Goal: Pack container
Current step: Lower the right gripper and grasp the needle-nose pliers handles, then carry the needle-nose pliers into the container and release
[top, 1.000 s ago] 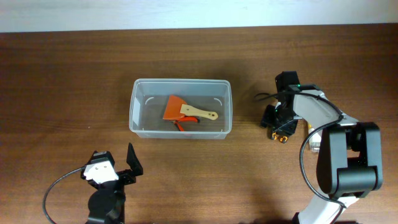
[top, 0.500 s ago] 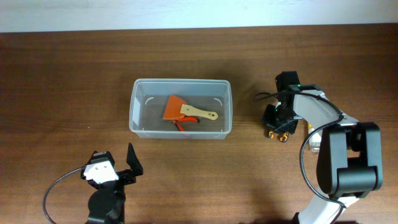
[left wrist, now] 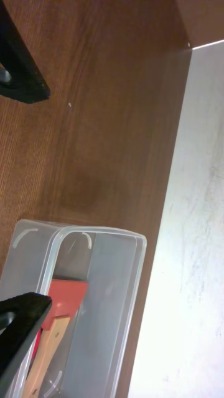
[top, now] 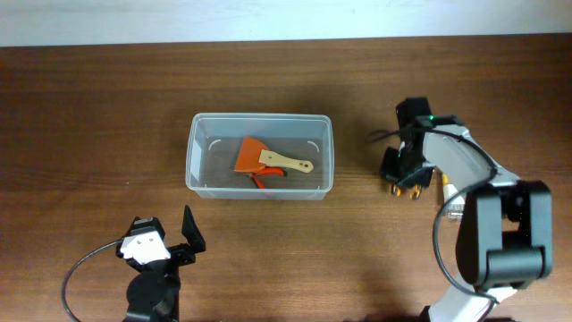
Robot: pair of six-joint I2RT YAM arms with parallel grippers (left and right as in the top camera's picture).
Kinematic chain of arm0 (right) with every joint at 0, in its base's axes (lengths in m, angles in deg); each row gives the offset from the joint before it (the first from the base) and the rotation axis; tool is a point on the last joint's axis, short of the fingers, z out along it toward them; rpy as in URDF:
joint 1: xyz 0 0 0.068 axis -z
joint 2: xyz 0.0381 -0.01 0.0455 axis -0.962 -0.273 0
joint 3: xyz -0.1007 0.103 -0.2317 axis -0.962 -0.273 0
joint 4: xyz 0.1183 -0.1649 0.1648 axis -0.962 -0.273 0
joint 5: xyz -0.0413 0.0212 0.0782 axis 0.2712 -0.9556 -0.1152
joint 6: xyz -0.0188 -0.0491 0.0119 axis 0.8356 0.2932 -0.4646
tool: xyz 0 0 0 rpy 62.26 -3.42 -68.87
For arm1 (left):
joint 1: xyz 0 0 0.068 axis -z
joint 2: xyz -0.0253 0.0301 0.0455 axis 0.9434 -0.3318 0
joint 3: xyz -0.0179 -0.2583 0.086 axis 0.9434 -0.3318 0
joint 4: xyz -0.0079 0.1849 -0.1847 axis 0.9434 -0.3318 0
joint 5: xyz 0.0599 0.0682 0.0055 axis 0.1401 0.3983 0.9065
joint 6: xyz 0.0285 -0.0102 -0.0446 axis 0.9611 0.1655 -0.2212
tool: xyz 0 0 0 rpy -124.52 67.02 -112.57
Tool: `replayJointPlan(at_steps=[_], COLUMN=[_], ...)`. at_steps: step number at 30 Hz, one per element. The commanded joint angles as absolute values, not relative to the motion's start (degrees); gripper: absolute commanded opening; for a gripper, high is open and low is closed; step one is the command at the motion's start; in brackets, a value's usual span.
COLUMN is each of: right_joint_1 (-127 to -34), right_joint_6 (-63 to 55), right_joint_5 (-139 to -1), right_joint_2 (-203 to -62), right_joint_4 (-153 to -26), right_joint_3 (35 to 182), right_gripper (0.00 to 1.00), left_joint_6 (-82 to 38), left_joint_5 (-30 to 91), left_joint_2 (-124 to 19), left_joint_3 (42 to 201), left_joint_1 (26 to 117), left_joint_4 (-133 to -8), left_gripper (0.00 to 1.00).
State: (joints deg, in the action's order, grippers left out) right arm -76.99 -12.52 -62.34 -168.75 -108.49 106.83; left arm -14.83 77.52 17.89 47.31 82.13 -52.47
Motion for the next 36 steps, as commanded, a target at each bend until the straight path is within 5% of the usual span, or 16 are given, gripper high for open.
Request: replayJointPlan(at_steps=[1,11,22,36], right_joint_1=[-78.0,-84.9,-99.3,-108.0], right_joint_6=[-8.1,22.7,56.5,58.5], right_joint_5=[-59.4,-63.0,-71.9,-72.1], right_joint_2=[-161.5,-159.9,-160.1,-170.7], right_joint_4=[-109.4,-120.6,-122.0,-117.1], right_joint_3=[114.9,136.7,139.3,139.3], right_gripper=[0.04,0.04,0.04,0.04], left_joint_6=[-14.3,-14.3,-14.3,-14.3], left_joint_5=[77.7,77.7,77.7,77.7], left_joint_2=[18.2,18.2,18.2,18.2], left_joint_3=[47.2,47.1,47.2,47.1], left_joint_1=[82.4,82.4,82.4,82.4], left_joint_4=[-52.6,-52.6,-52.6,-52.6], left_gripper=[0.99,0.99,0.99,0.99])
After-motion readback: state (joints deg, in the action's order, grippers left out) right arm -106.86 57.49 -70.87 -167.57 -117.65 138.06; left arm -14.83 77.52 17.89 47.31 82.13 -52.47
